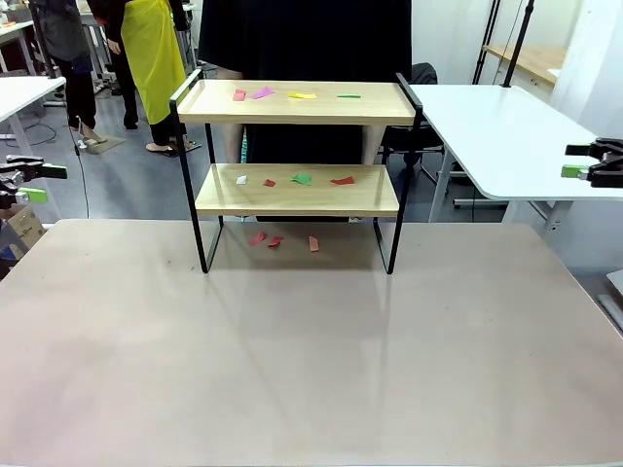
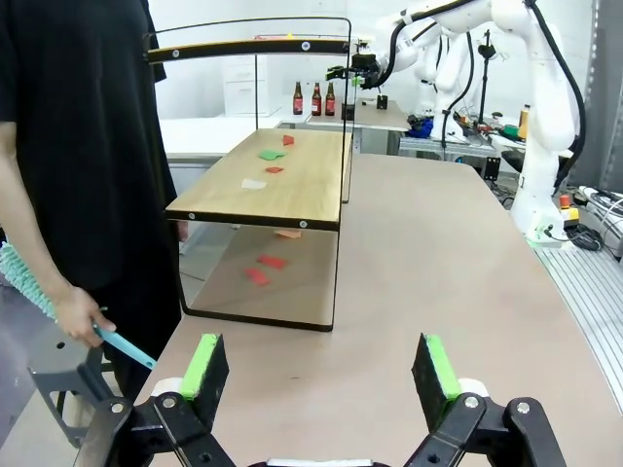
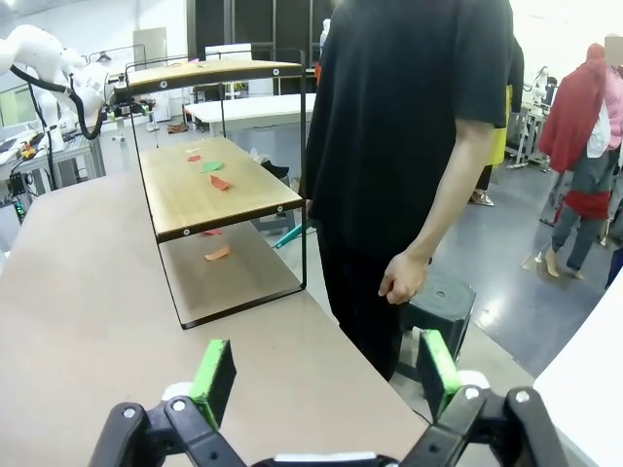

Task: Clean the shelf.
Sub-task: Pick up the Duster handed by the human.

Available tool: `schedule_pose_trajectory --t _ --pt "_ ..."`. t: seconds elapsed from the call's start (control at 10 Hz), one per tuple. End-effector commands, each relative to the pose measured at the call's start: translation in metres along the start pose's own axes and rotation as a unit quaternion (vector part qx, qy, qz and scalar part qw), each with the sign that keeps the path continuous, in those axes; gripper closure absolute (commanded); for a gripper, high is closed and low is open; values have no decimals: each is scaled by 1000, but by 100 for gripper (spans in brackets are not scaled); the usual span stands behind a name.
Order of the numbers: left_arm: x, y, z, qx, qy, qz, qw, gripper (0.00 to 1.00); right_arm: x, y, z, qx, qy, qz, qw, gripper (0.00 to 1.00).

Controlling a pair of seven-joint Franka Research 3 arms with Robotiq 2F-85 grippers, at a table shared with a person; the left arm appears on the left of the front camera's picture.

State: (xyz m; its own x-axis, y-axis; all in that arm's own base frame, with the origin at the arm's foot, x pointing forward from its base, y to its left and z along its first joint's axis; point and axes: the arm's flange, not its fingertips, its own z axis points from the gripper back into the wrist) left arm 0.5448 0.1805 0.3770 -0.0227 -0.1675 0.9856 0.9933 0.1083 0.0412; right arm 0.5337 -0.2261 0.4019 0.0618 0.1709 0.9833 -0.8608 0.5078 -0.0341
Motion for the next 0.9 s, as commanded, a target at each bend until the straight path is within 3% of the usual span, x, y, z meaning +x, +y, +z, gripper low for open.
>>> schedule_pose_trajectory --t 0.0,0.8 --pt "0 0 0 1 0 0 1000 0 1 0 0 -2 -3 0 1000 0" --pt "0 0 0 1 0 0 1000 0 1 0 0 -2 -3 0 1000 0"
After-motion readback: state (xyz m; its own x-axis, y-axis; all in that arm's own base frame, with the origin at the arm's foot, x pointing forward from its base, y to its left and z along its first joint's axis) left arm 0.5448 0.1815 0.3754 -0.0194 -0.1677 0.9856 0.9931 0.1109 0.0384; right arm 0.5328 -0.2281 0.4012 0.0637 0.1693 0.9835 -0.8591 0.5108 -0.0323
